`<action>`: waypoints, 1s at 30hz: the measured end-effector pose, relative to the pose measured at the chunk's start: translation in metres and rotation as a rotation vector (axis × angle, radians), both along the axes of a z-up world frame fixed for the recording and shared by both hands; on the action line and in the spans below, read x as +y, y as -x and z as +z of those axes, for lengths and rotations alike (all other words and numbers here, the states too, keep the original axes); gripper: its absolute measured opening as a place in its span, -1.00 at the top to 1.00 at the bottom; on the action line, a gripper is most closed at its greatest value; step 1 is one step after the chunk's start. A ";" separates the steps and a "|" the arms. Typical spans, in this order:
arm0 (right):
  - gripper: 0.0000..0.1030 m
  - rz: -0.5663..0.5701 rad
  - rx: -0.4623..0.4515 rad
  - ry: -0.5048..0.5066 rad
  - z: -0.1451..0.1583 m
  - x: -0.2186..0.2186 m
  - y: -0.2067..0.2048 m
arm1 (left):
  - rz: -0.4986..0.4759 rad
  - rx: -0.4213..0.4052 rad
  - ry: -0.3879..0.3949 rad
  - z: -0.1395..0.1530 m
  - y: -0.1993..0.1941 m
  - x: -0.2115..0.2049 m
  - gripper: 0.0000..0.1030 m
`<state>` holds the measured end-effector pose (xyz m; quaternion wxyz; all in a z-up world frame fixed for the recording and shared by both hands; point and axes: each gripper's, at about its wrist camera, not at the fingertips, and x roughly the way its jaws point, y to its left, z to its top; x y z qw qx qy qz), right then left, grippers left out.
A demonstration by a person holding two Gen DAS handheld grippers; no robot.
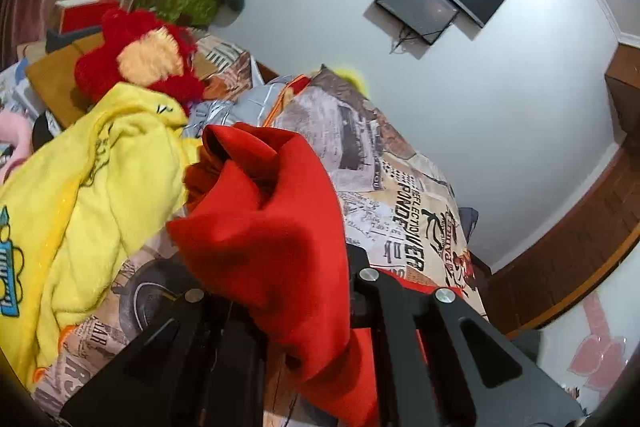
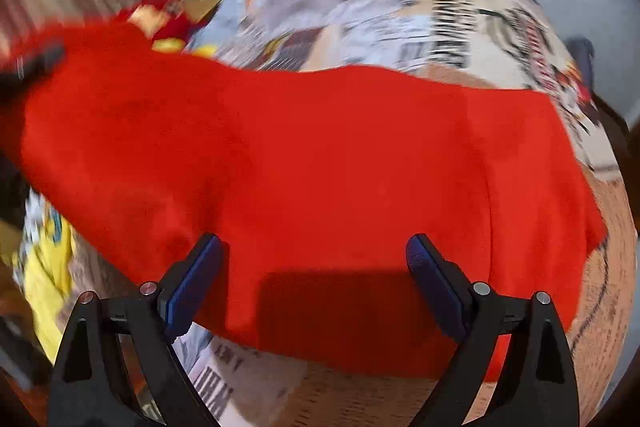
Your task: Fold large clothes
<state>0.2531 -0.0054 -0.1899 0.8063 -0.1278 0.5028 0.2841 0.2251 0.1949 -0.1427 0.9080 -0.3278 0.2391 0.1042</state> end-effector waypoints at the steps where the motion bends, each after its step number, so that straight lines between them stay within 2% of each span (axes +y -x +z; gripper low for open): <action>1: -0.79 0.016 -0.013 0.010 0.000 0.001 0.003 | -0.003 0.004 -0.011 0.002 0.000 -0.003 0.85; 4: -0.79 0.049 -0.020 0.009 0.007 -0.004 0.005 | -0.018 0.010 -0.034 0.007 0.002 -0.014 0.86; 7: -0.79 0.022 0.011 -0.082 0.023 -0.029 0.004 | -0.053 0.000 -0.056 0.018 -0.007 -0.031 0.86; 12: -0.79 -0.147 -0.041 -0.195 0.054 -0.111 -0.004 | -0.165 -0.029 -0.112 0.045 -0.033 -0.089 0.87; 14: -0.79 -0.232 -0.067 -0.202 0.061 -0.146 -0.005 | -0.230 -0.035 -0.138 0.052 -0.049 -0.124 0.87; 17: -0.79 -0.352 -0.107 -0.168 0.064 -0.194 -0.009 | -0.323 -0.023 -0.128 0.049 -0.067 -0.169 0.87; 21: -0.79 -0.457 -0.093 -0.140 0.056 -0.246 -0.013 | -0.469 0.055 -0.129 0.020 -0.089 -0.231 0.87; 26: -0.79 -0.533 -0.069 -0.134 0.050 -0.285 -0.009 | -0.685 0.267 -0.109 -0.048 -0.103 -0.284 0.87; 28: -0.79 -0.541 -0.068 -0.133 0.050 -0.287 -0.005 | -0.745 0.338 -0.152 -0.067 -0.100 -0.299 0.87; 30: -0.79 -0.535 -0.072 -0.130 0.053 -0.285 -0.002 | -0.799 0.374 -0.186 -0.076 -0.094 -0.305 0.87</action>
